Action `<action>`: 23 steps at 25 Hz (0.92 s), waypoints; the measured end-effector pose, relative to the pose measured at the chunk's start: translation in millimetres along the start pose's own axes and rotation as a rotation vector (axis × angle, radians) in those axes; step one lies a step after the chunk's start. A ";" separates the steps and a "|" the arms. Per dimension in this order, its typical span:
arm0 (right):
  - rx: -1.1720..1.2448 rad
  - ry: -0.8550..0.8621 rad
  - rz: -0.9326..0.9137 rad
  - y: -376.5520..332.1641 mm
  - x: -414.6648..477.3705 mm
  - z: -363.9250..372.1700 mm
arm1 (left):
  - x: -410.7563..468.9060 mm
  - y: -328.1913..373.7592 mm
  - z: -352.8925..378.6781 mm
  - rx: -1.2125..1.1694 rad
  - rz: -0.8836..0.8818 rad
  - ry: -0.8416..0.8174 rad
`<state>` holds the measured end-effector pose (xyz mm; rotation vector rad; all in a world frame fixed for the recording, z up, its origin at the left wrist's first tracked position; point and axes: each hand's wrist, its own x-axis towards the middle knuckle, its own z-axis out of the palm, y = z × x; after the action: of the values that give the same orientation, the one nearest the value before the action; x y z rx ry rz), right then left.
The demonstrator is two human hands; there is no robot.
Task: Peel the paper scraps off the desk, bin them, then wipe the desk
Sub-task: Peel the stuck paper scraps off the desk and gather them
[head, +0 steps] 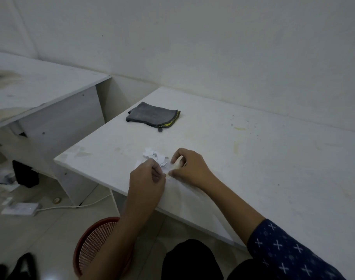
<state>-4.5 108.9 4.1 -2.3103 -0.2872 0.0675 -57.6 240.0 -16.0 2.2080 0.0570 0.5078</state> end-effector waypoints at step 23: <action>-0.327 0.146 0.183 140.5 58.4 -140.1 | 10.0 44.8 113.8 0.483 0.465 -0.415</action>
<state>97.7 -70.9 0.6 -2.6459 -0.0103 -0.0612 -11.4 129.4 -42.3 2.7722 -0.6259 0.2872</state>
